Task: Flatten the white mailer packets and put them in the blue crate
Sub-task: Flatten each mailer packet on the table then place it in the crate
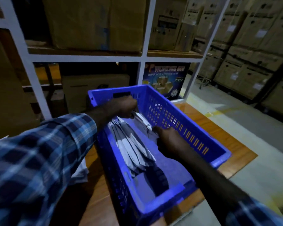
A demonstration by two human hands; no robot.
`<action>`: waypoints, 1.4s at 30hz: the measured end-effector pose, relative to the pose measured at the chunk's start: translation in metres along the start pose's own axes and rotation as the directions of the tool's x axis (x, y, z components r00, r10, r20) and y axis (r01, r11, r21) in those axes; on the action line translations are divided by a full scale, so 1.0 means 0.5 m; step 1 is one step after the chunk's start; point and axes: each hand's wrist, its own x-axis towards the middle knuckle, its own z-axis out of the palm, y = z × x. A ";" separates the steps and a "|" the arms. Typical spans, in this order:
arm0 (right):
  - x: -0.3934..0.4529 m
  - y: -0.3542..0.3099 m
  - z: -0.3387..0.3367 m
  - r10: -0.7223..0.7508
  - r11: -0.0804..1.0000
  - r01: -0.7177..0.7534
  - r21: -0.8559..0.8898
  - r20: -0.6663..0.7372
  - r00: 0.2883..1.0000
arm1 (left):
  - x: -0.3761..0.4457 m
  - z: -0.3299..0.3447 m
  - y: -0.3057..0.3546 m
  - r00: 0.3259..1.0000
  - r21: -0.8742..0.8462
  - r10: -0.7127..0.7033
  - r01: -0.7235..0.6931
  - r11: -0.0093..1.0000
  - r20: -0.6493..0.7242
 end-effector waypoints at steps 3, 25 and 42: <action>0.051 0.011 0.036 0.046 0.998 -0.041 -0.043 0.114 0.992 | 0.064 0.043 -0.030 0.990 0.076 0.073 -0.083 0.994 0.123; 0.122 -0.010 0.112 0.215 0.834 -0.480 0.272 0.641 0.737 | 0.153 0.103 -0.033 0.913 -0.067 -0.052 0.086 0.994 0.405; 0.108 -0.085 -0.084 0.143 0.926 -0.089 0.367 -0.122 0.982 | -0.221 -0.042 0.065 0.808 -0.450 -0.443 0.253 0.857 -0.389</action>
